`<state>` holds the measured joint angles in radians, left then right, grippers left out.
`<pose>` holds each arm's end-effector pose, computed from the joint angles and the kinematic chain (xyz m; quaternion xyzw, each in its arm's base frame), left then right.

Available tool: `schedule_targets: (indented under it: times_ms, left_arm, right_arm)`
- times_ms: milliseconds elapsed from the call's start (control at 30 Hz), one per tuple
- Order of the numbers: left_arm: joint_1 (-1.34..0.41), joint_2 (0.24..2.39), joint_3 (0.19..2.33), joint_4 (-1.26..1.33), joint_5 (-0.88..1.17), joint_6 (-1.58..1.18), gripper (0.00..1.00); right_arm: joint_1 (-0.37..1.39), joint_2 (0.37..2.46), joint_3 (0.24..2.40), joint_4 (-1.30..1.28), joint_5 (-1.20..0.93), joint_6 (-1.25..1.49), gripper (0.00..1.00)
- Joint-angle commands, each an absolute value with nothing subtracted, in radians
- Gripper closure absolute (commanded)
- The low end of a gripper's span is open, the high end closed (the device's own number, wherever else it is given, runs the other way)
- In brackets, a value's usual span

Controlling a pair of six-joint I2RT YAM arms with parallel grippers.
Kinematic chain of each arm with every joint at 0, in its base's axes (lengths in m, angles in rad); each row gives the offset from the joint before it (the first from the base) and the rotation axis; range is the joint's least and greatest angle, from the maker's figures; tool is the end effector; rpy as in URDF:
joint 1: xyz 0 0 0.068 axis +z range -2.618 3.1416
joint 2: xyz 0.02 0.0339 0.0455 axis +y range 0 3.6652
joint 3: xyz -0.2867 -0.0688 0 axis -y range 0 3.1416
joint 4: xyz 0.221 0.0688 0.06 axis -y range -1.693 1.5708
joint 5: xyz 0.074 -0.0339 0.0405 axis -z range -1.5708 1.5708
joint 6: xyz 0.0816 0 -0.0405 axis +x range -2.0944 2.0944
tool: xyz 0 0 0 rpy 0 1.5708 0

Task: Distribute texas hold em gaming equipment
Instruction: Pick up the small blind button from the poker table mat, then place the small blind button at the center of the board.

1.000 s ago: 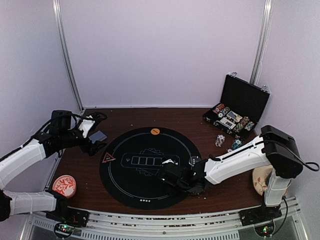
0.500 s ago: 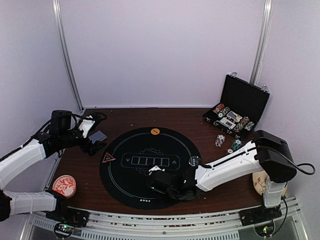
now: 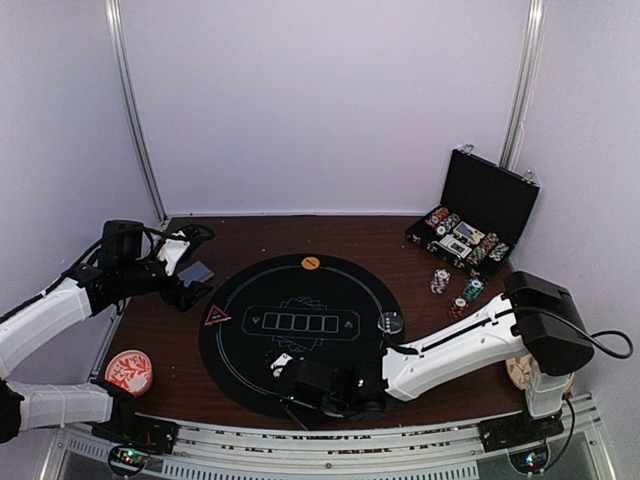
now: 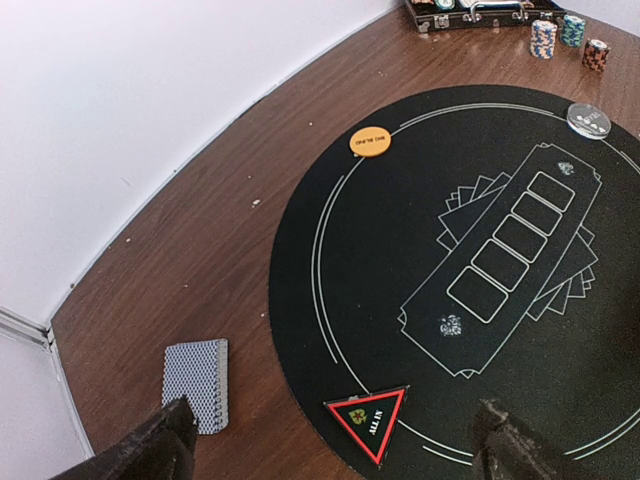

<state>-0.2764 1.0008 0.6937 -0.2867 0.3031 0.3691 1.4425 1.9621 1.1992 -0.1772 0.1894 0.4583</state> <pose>0.2050 -0.0835 0.2603 0.3441 0.8054 -0.1117 0.4696 0.0692 0.4160 0.1447 -0.4213 0.8480 0.1990 0.2526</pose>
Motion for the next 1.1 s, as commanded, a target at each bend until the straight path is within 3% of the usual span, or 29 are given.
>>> schedule_targets:
  times_ms: [0, 567, 633, 700, 933, 1067]
  left_arm:
    - [-0.271, 0.992, 0.687, -0.253, 0.304, 0.379, 0.02]
    - [-0.271, 0.993, 0.687, -0.253, 0.305, 0.380, 0.02]
    - [-0.272, 0.993, 0.687, -0.253, 0.304, 0.380, 0.02]
    - [-0.272, 0.993, 0.687, -0.253, 0.305, 0.380, 0.02]
    - [-0.273, 0.996, 0.687, -0.253, 0.304, 0.379, 0.02]
    - [-0.272, 0.992, 0.687, -0.253, 0.304, 0.377, 0.02]
  right_arm:
    - [1.443, 2.000, 1.241, -0.168, 0.178, 0.435, 0.50]
    - [1.463, 2.043, 1.282, -0.192, 0.128, 0.399, 0.46]
    - [1.464, 2.050, 1.288, -0.202, 0.142, 0.404, 0.39]
    - [1.463, 2.043, 1.283, -0.206, 0.169, 0.414, 0.24]
    - [1.440, 1.906, 1.220, -0.212, 0.265, 0.426, 0.01]
    - [1.369, 1.795, 1.182, -0.276, 0.358, 0.449, 0.00]
